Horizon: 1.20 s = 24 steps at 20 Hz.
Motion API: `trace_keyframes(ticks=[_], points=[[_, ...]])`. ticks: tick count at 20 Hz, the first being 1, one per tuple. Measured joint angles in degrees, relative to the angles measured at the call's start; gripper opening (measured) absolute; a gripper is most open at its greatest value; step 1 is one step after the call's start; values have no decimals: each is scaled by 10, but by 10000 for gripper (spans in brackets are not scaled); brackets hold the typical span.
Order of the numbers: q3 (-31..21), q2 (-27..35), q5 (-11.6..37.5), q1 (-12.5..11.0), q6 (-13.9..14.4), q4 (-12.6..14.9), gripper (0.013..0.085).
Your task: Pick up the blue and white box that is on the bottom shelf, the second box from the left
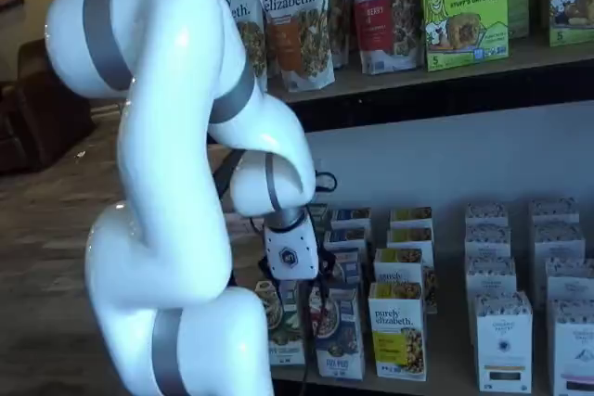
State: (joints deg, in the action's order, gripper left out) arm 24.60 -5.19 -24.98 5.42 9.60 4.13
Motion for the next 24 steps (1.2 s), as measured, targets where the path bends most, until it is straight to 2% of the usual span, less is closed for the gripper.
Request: trace_keyframes(ticks=[4,6,13,19,24], points=[[17,50,38,3,-31,-37,850],[27,71,52,4,-34,-41,850],[79,140,69,11,13,2,850],[141,209,63,23,23,0,850],[188,257,74,19,38,19,850]])
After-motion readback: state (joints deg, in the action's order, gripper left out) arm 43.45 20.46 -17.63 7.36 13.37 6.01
